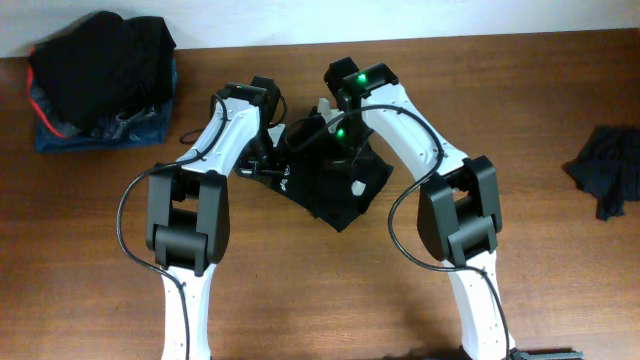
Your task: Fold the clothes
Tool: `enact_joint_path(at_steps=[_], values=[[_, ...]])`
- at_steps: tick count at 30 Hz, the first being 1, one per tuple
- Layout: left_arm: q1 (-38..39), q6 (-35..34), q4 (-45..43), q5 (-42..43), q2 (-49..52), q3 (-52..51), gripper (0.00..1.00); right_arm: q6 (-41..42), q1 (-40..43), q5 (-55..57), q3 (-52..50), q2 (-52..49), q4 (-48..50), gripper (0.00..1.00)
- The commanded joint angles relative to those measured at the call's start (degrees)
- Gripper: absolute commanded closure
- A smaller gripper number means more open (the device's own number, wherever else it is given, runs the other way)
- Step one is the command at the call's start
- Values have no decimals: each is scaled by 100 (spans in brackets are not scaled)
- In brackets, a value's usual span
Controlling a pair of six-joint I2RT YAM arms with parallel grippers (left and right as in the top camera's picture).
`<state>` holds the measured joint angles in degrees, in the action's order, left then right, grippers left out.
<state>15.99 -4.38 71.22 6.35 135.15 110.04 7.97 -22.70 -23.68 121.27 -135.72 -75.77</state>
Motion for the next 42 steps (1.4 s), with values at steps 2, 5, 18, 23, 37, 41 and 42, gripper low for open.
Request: enact_joint_path(at_steps=[2,5,18,23,37,41,42], values=[[-57,-81,68,-166,-13,-52,99,116,146,190,-144,-57,142,96],[-57,-79,92,-170,-13,-52,99,164,146,188,-409,-63,417,95],[-675,-79,280,-321,-13,-52,99,352,492,197,-1115,-63,986,96],[-1043,-76,302,-319,-13,-52,99,352,710,192,-1115,-63,981,96],[-1102,-76,481,-313,-39,-26,99,352,730,192,-1115,-63,1005,96],[-1102,-74,660,-48,-258,286,99,352,732,192,-1113,-63,1051,92],[-1099,-68,726,35,-404,444,98,350,732,195,-1115,-63,1060,88]])
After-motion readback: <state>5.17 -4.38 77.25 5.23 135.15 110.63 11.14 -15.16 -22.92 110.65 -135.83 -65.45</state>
